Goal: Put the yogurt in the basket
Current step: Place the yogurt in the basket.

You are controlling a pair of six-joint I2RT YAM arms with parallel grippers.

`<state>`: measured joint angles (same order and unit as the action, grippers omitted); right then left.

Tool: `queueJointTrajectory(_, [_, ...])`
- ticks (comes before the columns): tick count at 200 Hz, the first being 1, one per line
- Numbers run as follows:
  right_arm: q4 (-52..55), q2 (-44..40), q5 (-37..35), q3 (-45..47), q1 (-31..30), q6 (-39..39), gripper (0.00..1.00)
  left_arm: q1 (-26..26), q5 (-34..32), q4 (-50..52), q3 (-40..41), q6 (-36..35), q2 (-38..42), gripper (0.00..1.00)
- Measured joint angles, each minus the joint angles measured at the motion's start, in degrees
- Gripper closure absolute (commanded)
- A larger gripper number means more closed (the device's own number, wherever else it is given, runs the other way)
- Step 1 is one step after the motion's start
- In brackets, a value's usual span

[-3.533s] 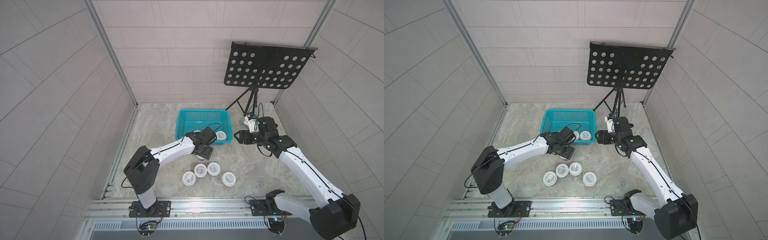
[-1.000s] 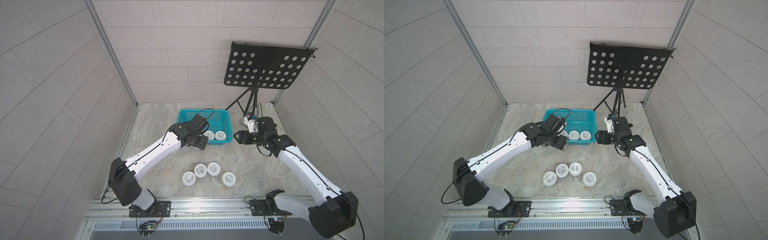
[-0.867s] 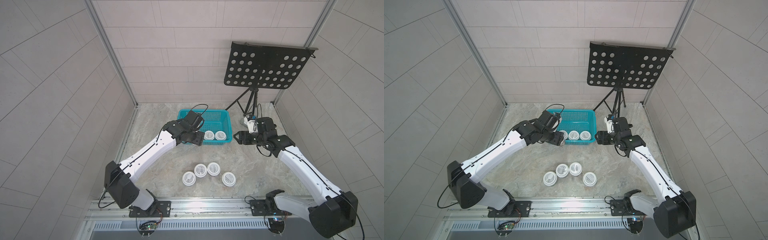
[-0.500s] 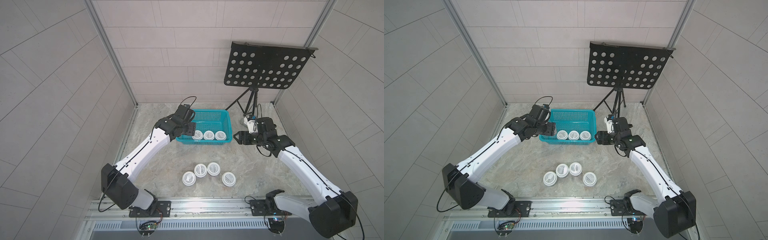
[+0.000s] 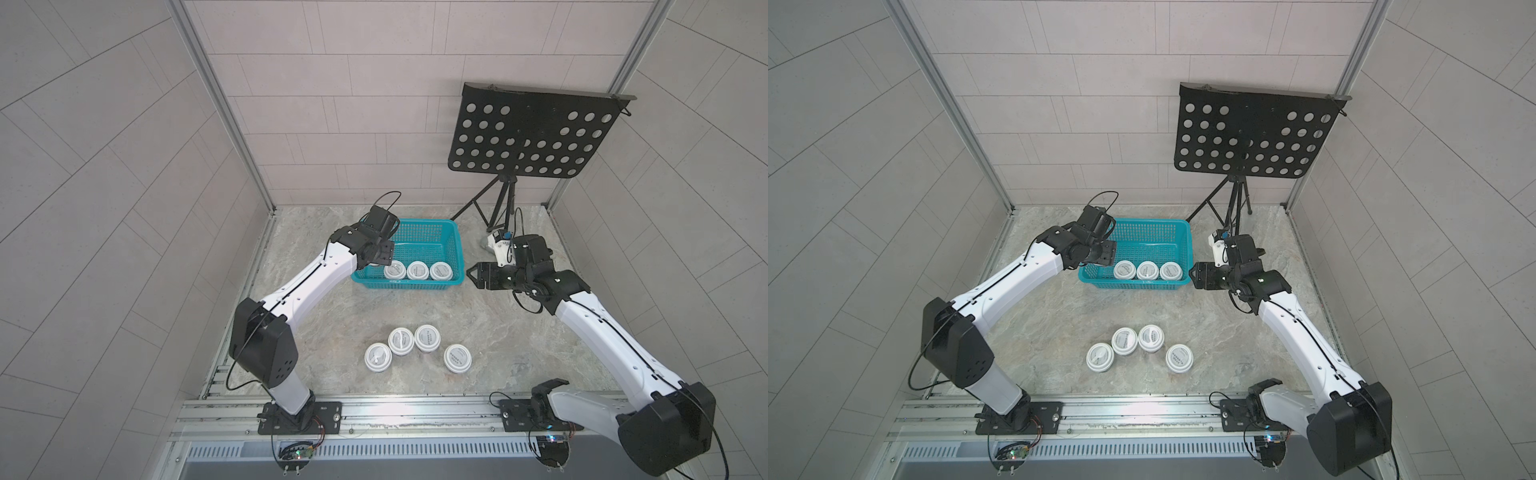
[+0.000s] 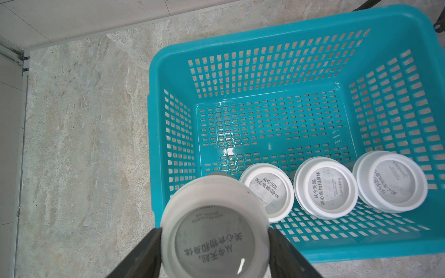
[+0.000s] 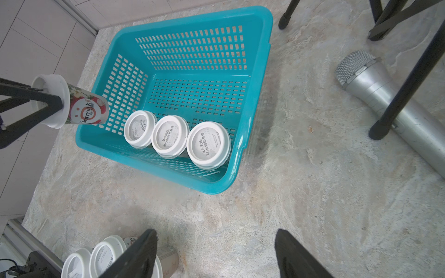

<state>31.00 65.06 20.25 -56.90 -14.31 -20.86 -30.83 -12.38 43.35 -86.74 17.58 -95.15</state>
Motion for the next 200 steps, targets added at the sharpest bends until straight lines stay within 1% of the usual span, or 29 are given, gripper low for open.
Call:
queueJointTrajectory(92, [0.0, 0.0, 0.2, 0.0, 0.0, 0.0, 0.19, 2.4, 1.4, 2.3, -3.1, 0.2, -7.8, 0.29])
queueJointTrajectory(200, [0.0, 0.3, 0.3, 0.2, 0.0, 0.0, 0.19, 2.6, 3.2, 3.8, -3.1, 0.6, -11.9, 0.29])
